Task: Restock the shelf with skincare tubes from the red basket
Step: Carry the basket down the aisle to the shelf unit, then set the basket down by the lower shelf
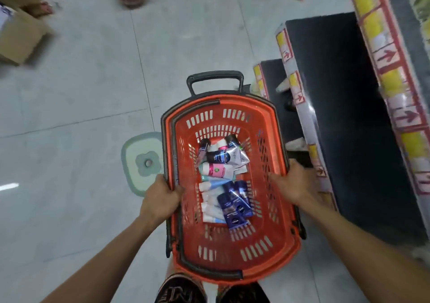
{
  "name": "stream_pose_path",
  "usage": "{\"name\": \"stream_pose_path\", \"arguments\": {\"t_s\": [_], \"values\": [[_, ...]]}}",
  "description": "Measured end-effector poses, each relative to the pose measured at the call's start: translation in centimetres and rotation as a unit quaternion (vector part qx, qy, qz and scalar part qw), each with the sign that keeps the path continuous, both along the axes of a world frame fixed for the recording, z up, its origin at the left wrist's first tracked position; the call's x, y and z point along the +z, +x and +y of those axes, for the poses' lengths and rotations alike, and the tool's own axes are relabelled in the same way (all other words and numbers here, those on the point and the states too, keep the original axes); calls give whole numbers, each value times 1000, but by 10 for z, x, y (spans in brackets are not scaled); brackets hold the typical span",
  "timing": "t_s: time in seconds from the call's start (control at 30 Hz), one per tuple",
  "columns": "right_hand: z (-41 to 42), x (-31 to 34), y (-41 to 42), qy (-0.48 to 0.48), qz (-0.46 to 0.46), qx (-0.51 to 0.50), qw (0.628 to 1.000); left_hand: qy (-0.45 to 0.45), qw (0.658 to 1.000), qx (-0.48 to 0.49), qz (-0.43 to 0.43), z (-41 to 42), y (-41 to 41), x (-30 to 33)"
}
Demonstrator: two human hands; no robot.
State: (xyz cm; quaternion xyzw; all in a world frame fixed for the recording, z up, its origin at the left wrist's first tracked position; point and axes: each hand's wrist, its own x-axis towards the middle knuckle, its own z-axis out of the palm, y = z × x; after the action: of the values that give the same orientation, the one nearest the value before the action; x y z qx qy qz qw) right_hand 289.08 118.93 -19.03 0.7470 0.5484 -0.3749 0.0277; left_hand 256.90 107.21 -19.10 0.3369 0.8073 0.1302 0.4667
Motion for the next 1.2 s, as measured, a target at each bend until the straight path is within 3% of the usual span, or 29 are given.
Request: {"name": "stream_pose_path", "arguments": {"t_s": [0.23,0.5,0.77,1.03,1.2], "values": [[22,-144,-1,-29,-45,-63,997,-55,996,-16,-62,13,13,-151],[50,-267,1,-46,-24,-118,992,-103,984,9,-143,45,14,-278],[86,-324,2,-39,-73,-106,991,-83,986,19,-143,75,24,-333],[90,-347,10,-83,-3,-111,990,-72,986,23,-148,88,34,-370],[92,-354,8,-73,-21,-101,992,-74,987,27,-137,85,36,-374]]}}
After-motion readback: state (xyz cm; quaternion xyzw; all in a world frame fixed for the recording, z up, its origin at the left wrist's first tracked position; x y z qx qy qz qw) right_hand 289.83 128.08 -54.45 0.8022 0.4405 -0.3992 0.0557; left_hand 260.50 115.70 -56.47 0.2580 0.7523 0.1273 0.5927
